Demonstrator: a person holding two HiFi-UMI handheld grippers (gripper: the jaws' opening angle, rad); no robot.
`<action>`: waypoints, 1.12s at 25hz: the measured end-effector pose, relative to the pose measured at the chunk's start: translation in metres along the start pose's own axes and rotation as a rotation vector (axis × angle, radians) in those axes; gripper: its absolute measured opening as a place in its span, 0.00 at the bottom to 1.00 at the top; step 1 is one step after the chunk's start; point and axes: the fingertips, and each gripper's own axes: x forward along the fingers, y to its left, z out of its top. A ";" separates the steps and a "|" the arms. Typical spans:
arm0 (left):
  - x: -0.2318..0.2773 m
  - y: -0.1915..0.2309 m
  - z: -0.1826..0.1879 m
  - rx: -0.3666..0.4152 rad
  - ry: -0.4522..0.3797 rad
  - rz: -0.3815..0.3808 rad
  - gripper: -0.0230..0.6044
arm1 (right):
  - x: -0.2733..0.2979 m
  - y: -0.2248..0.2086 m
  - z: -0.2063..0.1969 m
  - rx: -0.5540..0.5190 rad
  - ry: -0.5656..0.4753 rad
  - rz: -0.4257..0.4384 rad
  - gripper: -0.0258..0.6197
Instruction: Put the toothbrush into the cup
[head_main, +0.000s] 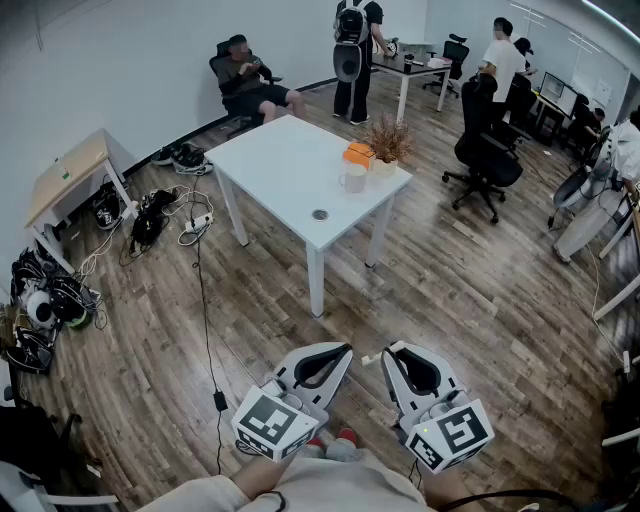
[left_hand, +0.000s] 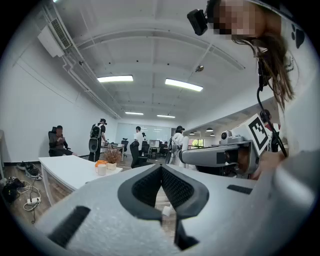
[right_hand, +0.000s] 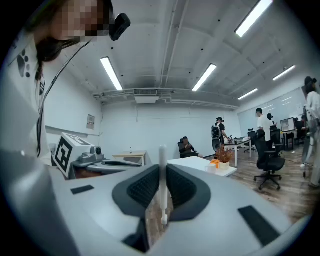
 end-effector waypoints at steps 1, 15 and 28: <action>0.001 0.000 0.000 -0.001 0.000 0.001 0.05 | 0.000 -0.001 -0.001 0.000 0.002 0.001 0.13; 0.022 0.002 0.003 0.002 -0.014 0.034 0.05 | 0.001 -0.022 0.004 -0.007 -0.012 0.040 0.13; 0.030 0.007 -0.007 -0.008 0.018 0.076 0.05 | 0.009 -0.035 0.000 0.026 -0.029 0.077 0.13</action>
